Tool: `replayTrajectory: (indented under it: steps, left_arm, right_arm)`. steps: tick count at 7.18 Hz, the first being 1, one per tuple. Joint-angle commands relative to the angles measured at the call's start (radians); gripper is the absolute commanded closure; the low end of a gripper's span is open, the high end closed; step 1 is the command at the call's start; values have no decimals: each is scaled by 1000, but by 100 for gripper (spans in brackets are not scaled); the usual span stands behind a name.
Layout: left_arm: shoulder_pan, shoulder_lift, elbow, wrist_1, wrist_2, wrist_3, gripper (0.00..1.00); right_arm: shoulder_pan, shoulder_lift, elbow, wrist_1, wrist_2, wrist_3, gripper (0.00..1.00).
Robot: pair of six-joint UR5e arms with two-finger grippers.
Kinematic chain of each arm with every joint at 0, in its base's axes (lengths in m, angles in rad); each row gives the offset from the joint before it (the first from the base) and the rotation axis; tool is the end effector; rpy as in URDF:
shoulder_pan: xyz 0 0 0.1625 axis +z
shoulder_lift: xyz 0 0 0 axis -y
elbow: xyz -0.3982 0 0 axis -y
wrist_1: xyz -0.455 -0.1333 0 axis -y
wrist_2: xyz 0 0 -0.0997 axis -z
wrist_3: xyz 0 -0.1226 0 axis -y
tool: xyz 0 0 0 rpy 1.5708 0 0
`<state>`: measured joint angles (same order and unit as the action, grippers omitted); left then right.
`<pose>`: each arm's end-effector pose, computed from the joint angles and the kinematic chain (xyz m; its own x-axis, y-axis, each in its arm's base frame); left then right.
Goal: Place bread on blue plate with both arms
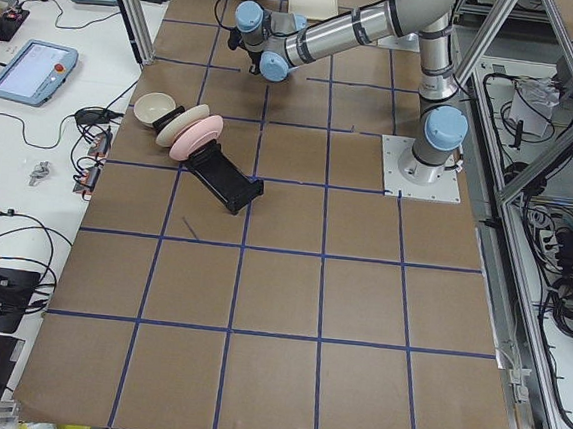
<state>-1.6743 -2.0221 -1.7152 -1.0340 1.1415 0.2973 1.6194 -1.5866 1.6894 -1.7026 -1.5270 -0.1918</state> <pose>-0.2498 -0.6208 0.1484 -0.8369 0.3574 0.4145 0.3643 0.9290 -0.0654 0.1652 -0.5421 0.3944 -0.9702 -0.2392 -0.0374 -0.2379 0.9706 -0.0368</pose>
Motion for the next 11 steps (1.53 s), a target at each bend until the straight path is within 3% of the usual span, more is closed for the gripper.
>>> replayTrajectory:
  steps: [1,2,4,6,8,9,11]
  left_arm:
    - [4,-13,-14,18,1,-3,56]
    - [4,-18,-15,43,0,-36,20]
    - [42,38,6,34,30,-43,2]
    - [141,161,44,-166,116,-43,0]
    - [150,244,145,-387,362,-46,0]
    - [148,279,192,-494,385,-55,0]
    - [130,385,217,-592,501,-197,0]
  right_arm:
    - [82,150,1,-163,2,113,98]
    - [120,221,-4,-257,-4,133,98]
    - [145,258,-19,-273,4,181,98]
    - [178,348,-60,-331,5,227,98]
    - [244,503,-135,-395,-1,290,98]
    - [273,554,-170,-416,-11,295,98]
    - [281,568,-168,-414,-12,298,98]
